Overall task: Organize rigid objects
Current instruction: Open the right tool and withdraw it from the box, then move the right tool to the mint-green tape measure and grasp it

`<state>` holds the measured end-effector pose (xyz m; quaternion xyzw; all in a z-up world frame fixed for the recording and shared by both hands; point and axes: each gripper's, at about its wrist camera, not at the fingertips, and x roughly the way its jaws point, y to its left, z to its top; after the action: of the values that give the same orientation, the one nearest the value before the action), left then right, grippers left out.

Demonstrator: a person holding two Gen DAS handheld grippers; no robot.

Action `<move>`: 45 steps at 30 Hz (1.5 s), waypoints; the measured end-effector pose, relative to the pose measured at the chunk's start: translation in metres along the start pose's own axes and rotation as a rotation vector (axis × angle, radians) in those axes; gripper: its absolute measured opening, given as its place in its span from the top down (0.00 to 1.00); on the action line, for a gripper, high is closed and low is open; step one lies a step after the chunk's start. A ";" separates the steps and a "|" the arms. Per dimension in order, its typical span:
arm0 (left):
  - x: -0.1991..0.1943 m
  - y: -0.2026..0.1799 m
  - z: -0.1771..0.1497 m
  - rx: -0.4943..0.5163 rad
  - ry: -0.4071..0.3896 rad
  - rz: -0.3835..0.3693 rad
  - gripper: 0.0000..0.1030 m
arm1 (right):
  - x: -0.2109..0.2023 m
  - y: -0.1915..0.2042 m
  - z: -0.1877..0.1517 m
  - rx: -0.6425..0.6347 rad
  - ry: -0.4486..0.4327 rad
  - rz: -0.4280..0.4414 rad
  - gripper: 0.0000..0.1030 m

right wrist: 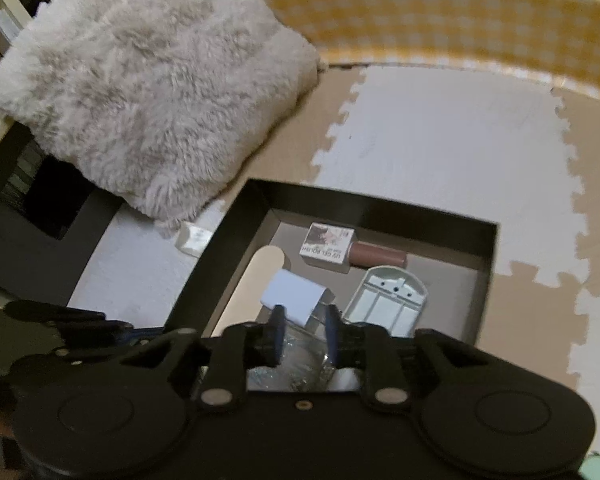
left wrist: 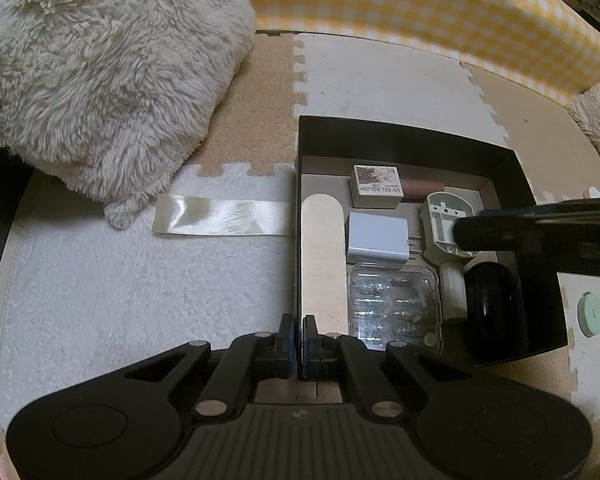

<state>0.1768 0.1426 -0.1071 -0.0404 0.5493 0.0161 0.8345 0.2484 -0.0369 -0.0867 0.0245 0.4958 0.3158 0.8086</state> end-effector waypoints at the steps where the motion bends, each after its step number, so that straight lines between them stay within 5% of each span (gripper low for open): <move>1: 0.000 0.000 0.000 0.000 0.000 0.000 0.97 | -0.006 -0.001 -0.001 -0.005 -0.012 -0.004 0.65; 6: 0.000 0.000 0.000 0.002 -0.001 0.004 0.98 | -0.041 -0.007 -0.009 -0.010 -0.068 -0.029 0.32; 15: 0.001 -0.003 0.000 0.017 -0.007 0.018 0.98 | -0.102 -0.027 -0.025 0.002 -0.196 -0.112 0.00; 24: 0.001 -0.006 -0.001 0.026 -0.015 0.032 0.98 | -0.143 -0.076 -0.052 0.058 -0.292 -0.284 0.00; 30: 0.002 -0.006 0.000 0.025 -0.019 0.036 0.98 | -0.118 -0.113 -0.075 0.112 -0.139 -0.407 0.00; 38: 0.002 -0.007 0.000 0.030 -0.015 0.040 0.98 | -0.080 -0.136 -0.101 0.162 0.066 -0.406 0.06; 45: 0.002 -0.008 0.000 0.035 -0.013 0.044 0.98 | -0.063 -0.137 -0.112 0.179 0.145 -0.409 0.21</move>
<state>0.1780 0.1344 -0.1087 -0.0138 0.5447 0.0252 0.8382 0.2043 -0.2107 -0.1422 -0.0274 0.5732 0.1010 0.8127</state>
